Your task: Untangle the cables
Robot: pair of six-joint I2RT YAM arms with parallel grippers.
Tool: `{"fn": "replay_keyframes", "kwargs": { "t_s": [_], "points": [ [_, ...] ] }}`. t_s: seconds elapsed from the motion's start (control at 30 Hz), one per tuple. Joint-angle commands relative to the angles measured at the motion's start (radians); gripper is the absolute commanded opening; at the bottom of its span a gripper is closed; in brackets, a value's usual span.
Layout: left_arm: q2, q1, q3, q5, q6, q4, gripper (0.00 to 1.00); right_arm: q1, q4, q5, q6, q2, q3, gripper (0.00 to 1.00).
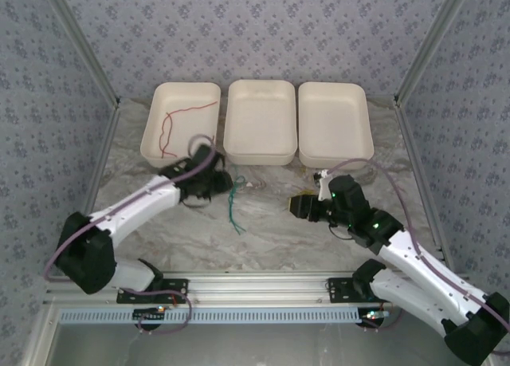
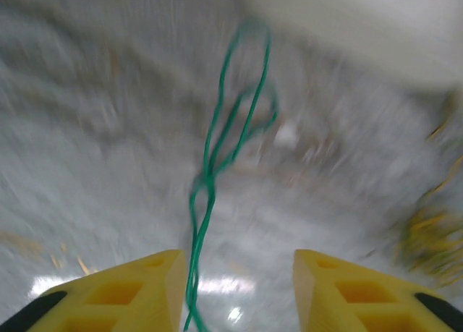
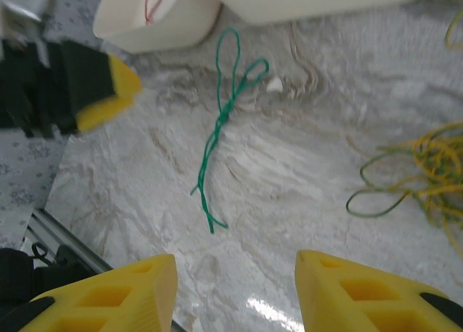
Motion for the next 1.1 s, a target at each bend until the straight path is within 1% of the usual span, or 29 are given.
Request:
{"fn": "replay_keyframes", "kwargs": {
  "t_s": [0.0, 0.03, 0.1, 0.17, 0.3, 0.37, 0.5, 0.6, 0.63, 0.67, 0.77, 0.8, 0.87, 0.97, 1.07],
  "points": [
    [0.051, -0.141, -0.042, -0.081, -0.098, 0.047, 0.53, 0.045, 0.080, 0.008, 0.079, -0.006, -0.026, 0.49],
    [0.081, -0.182, -0.023, -0.126, -0.111, 0.008, 0.55, 0.056, 0.081, 0.020, 0.078, -0.006, -0.028, 0.49],
    [0.133, -0.235, 0.017, -0.198, -0.135, -0.055, 0.56, 0.070, 0.076, 0.037, 0.077, -0.004, -0.026, 0.49],
    [0.172, -0.254, 0.036, -0.245, -0.163, -0.092, 0.59, 0.077, 0.074, 0.045, 0.076, -0.002, -0.020, 0.49],
    [0.210, -0.252, 0.008, -0.267, -0.179, -0.033, 0.58, 0.086, 0.064, 0.056, 0.076, -0.013, -0.009, 0.49],
    [0.241, -0.239, 0.016, -0.262, -0.170, -0.036, 0.58, 0.089, 0.055, 0.059, 0.073, -0.021, -0.009, 0.48],
    [0.289, -0.225, 0.018, -0.234, -0.158, -0.013, 0.52, 0.089, 0.034, 0.068, 0.068, -0.040, -0.004, 0.49],
    [0.304, -0.226, 0.016, -0.227, -0.172, -0.015, 0.46, 0.089, 0.025, 0.077, 0.067, -0.052, -0.003, 0.48],
    [0.304, -0.226, 0.010, -0.229, -0.176, -0.006, 0.42, 0.090, 0.027, 0.078, 0.067, -0.056, -0.006, 0.48],
    [0.301, -0.226, 0.003, -0.227, -0.176, 0.008, 0.35, 0.089, 0.030, 0.080, 0.068, -0.057, -0.009, 0.48],
    [0.287, -0.226, -0.011, -0.219, -0.165, 0.058, 0.04, 0.089, 0.045, 0.081, 0.070, -0.051, -0.020, 0.48],
    [0.277, -0.228, -0.011, -0.216, -0.154, 0.066, 0.00, 0.090, 0.045, 0.080, 0.070, -0.049, -0.021, 0.48],
    [0.236, -0.232, -0.022, -0.227, -0.133, 0.095, 0.00, 0.088, 0.044, 0.079, 0.069, -0.049, -0.019, 0.47],
    [0.113, -0.230, -0.069, -0.212, -0.060, 0.199, 0.00, 0.083, 0.034, 0.075, 0.067, -0.056, -0.001, 0.46],
    [-0.033, -0.228, -0.110, -0.101, 0.078, 0.358, 0.00, 0.069, 0.028, 0.063, 0.070, -0.065, 0.029, 0.46]
  ]
}}
